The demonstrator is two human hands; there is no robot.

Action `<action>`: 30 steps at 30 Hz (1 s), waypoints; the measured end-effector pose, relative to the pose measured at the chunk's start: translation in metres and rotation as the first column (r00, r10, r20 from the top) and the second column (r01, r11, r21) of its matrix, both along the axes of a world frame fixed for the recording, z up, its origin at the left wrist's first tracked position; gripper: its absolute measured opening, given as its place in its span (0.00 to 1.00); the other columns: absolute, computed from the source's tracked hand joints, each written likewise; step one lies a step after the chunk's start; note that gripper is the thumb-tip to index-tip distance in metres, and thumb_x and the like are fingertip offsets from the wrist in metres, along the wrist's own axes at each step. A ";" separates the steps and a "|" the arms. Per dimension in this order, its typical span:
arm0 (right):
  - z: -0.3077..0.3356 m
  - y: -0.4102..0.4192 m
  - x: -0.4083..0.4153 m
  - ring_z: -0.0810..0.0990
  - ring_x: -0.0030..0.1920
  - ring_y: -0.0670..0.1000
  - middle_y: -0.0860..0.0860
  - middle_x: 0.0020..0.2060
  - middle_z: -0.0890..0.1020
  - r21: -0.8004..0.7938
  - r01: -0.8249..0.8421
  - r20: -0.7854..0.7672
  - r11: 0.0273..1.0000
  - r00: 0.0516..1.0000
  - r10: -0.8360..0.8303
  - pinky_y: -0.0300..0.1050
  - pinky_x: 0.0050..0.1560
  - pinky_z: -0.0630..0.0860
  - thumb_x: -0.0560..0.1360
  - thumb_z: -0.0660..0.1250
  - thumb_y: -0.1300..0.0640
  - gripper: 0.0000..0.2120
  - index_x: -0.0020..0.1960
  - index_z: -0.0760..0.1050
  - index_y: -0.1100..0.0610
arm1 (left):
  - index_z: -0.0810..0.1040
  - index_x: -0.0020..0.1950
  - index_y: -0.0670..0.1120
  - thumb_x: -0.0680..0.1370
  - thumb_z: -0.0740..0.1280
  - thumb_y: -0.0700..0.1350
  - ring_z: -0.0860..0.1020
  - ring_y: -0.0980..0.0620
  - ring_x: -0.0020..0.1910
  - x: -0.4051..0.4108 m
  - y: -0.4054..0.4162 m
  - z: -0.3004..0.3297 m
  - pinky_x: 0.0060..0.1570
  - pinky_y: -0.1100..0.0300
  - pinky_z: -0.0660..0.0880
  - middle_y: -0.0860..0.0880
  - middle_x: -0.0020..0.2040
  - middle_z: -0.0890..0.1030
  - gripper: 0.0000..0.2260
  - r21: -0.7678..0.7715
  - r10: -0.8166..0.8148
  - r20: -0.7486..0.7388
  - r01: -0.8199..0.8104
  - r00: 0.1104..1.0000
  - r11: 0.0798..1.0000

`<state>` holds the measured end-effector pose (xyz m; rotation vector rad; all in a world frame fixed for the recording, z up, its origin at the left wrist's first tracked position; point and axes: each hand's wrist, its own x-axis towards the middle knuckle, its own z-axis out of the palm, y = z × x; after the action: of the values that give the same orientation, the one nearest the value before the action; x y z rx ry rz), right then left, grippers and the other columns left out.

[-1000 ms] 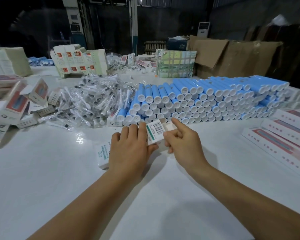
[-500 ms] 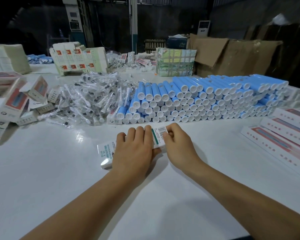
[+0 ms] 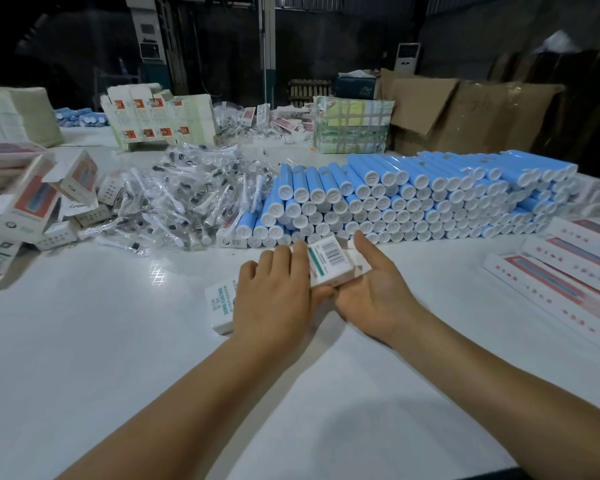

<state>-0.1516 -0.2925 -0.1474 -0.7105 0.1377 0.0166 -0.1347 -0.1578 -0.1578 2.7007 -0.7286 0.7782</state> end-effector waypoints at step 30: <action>-0.007 -0.002 -0.011 0.82 0.46 0.45 0.49 0.46 0.83 -0.549 0.290 0.257 0.784 0.951 -0.172 0.42 0.46 0.81 0.82 0.55 0.60 0.15 0.67 0.72 0.52 | 0.75 0.63 0.33 0.73 0.66 0.55 0.78 0.38 0.46 -0.007 0.008 -0.003 0.43 0.46 0.75 0.38 0.51 0.79 0.28 0.093 -0.095 0.226 0.076 0.970 0.993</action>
<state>-0.1630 -0.2948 -0.1540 -1.3059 0.0386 -0.3488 -0.1413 -0.1498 -0.1611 2.6581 -0.9424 1.0739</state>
